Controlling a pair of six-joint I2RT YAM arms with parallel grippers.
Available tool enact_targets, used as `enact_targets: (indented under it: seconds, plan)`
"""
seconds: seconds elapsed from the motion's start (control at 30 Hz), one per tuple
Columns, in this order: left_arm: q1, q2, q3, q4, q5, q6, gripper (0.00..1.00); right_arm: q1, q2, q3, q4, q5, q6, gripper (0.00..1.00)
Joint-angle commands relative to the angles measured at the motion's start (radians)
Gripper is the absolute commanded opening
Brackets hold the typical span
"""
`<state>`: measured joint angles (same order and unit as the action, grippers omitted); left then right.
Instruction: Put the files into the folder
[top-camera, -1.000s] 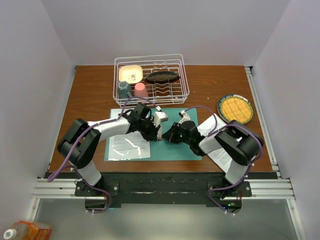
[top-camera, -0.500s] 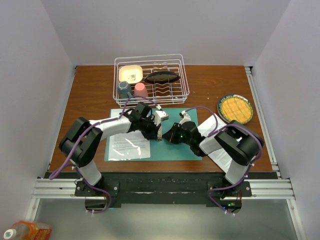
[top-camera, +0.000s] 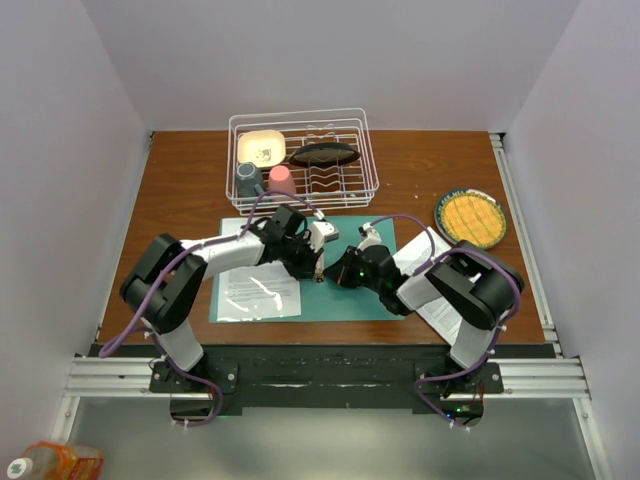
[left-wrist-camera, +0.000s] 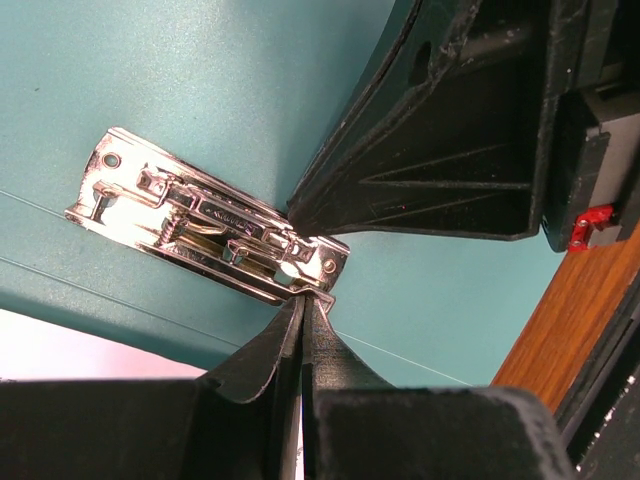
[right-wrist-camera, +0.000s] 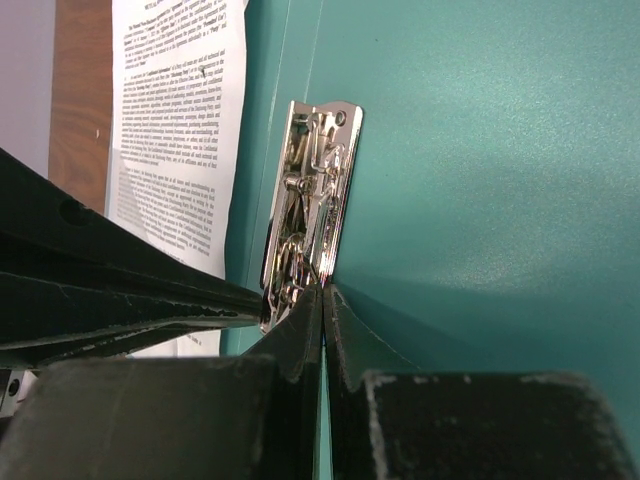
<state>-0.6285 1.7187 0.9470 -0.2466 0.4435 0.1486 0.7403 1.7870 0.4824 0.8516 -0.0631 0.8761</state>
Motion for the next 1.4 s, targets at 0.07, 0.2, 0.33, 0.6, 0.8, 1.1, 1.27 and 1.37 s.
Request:
enact_targets:
  seconds: [0.07, 0.2, 0.33, 0.6, 0.8, 1.1, 1.27, 1.37]
  plan:
    - [-0.051, 0.062, 0.024, 0.049, -0.095, -0.003, 0.06, 0.041, 0.087, -0.033, -0.226, 0.036, -0.02, 0.0]
    - [-0.08, 0.081, 0.03, 0.059, -0.103, -0.012, 0.05, 0.057, 0.101, -0.031, -0.223, 0.036, -0.011, 0.0]
    - [-0.092, 0.084, 0.055, 0.05, -0.103, -0.017, 0.04, 0.067, 0.111, -0.034, -0.223, 0.037, -0.005, 0.0]
    - [-0.056, -0.05, 0.185, -0.078, -0.095, 0.048, 0.04, 0.065, 0.115, -0.062, -0.227, 0.039, 0.004, 0.0]
    - [0.027, -0.088, 0.317, -0.206, -0.066, 0.083, 0.07, 0.065, 0.092, -0.077, -0.241, 0.049, 0.003, 0.0]
    - [0.151, -0.111, 0.216, -0.249, -0.063, 0.173, 0.05, 0.067, -0.063, -0.062, -0.374, 0.086, -0.035, 0.0]
    - [0.153, -0.097, 0.121, -0.23, -0.06, 0.17, 0.05, 0.067, -0.225, 0.007, -0.509, 0.106, -0.126, 0.0]
    - [0.154, -0.051, 0.099, -0.206, -0.09, 0.161, 0.04, 0.065, -0.27, 0.059, -0.575, 0.118, -0.19, 0.0]
